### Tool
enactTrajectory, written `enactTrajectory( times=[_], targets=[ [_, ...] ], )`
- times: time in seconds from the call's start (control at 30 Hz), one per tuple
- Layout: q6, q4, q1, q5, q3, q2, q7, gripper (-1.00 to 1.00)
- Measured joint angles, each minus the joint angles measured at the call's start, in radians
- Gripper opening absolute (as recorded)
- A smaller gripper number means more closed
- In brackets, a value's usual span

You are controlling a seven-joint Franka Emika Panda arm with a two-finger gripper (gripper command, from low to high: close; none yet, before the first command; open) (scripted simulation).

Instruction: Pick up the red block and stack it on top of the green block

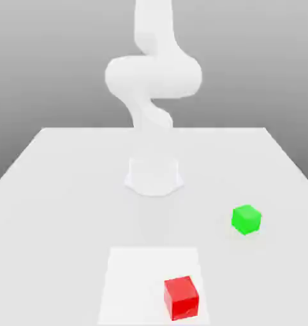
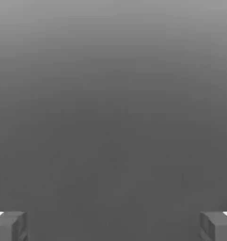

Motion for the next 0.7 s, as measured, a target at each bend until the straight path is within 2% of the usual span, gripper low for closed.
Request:
enactTrajectory(
  times=[0.7],
  targets=[
    [0.310,-0.166,0.071,0.001,0.017,0.768,-0.126,0.00]
  ],
)
